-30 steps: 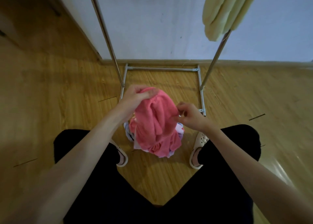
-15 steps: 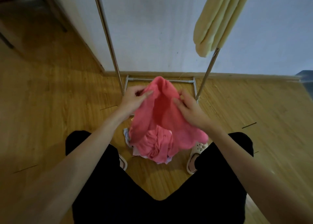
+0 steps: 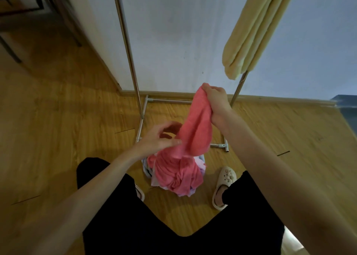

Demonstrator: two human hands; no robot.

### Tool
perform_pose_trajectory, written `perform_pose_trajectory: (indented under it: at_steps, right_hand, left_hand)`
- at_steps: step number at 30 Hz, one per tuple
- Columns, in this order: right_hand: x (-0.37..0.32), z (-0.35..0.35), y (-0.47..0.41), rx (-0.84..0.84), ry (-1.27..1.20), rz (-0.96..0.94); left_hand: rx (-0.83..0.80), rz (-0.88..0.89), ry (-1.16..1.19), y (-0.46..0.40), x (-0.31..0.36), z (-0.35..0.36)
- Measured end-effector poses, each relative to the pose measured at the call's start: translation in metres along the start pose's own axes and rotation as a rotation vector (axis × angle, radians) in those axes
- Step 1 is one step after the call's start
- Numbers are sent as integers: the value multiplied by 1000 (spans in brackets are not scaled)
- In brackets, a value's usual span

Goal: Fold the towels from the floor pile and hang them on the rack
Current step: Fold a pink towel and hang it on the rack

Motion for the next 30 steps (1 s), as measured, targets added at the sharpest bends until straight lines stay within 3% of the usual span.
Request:
perform_pose_trajectory:
  at_steps: [3, 8, 14, 17, 20, 24, 27, 30]
  right_hand:
    - [-4, 7, 2, 28, -33, 52]
    - [1, -4, 3, 93, -86, 97]
    - [30, -40, -7, 107, -107, 59]
    - [43, -49, -4, -43, -30, -70]
    - [54, -47, 8, -318, -164, -168]
    - [65, -44, 19, -554, -114, -280]
    - [67, -42, 26, -660, -32, -315]
    - [66, -40, 29, -590, 5, -386]
  left_hand:
    - [44, -17, -32, 4, -1, 7]
    - [257, 88, -156, -2, 2, 9]
    - [361, 156, -138, -14, 49, 9]
    - [389, 76, 100, -24, 68, 14]
    - [436, -29, 470, -29, 80, 16]
    - [440, -102, 649, -27, 88, 10]
    - [405, -155, 754, -25, 88, 2]
    - [408, -205, 828, -22, 88, -7]
Point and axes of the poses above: each hand's wrist, its own y-axis away from the middle knuckle, its own z-axis out of the palm, x = y × z, the point moved 2 cm from there along -y, towards the middle knuckle, and after that the axes turned 12 degrees about y, right-handed, at the moved point
